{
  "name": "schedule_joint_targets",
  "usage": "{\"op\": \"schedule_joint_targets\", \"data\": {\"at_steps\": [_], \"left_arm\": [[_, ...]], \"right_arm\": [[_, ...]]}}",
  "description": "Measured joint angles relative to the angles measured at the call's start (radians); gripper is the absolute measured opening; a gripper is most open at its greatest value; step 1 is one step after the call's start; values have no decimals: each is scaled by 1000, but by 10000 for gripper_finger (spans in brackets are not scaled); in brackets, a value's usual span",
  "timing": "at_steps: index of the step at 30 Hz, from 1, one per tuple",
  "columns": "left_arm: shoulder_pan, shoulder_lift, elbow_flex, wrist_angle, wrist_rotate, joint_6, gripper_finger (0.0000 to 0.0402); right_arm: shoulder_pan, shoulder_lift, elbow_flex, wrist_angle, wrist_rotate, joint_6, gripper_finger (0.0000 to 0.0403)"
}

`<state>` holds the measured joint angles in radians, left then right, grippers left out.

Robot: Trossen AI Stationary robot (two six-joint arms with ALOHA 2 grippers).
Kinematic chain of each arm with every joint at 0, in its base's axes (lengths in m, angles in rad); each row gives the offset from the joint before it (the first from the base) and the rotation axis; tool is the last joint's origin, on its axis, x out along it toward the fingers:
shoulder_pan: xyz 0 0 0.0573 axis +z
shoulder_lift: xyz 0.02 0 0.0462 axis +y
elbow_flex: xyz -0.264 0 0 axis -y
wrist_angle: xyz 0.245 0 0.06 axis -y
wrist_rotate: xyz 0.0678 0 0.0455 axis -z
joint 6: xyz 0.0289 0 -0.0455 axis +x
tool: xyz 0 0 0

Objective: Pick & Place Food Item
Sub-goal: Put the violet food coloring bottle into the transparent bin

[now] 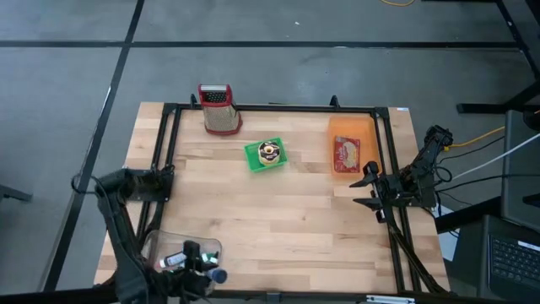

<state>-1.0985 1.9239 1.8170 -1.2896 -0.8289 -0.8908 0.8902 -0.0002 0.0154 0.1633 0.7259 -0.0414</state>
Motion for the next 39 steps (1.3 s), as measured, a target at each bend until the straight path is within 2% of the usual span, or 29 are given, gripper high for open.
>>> {"op": "schedule_joint_targets", "data": {"at_steps": [3,9,13,15,21,28,39], "left_arm": [[-21,-95,-156,158,-9,-9,84],[-48,-240,-459,370,-23,-109,84],[-59,-283,-596,520,-47,-95,84],[-61,-290,-642,538,-57,-94,84],[-60,-294,-710,547,-67,-118,85],[-79,-293,-766,628,-66,-149,109],[-95,-293,-770,648,-71,-252,172]], "right_arm": [[0,0,0,1,0,-12,213],[0,0,0,1,19,-7,213],[0,0,0,1,13,7,213],[0,0,0,0,5,17,213],[0,0,0,0,-11,33,213],[0,0,0,0,-11,33,213],[0,0,0,-1,-8,33,213]]}}
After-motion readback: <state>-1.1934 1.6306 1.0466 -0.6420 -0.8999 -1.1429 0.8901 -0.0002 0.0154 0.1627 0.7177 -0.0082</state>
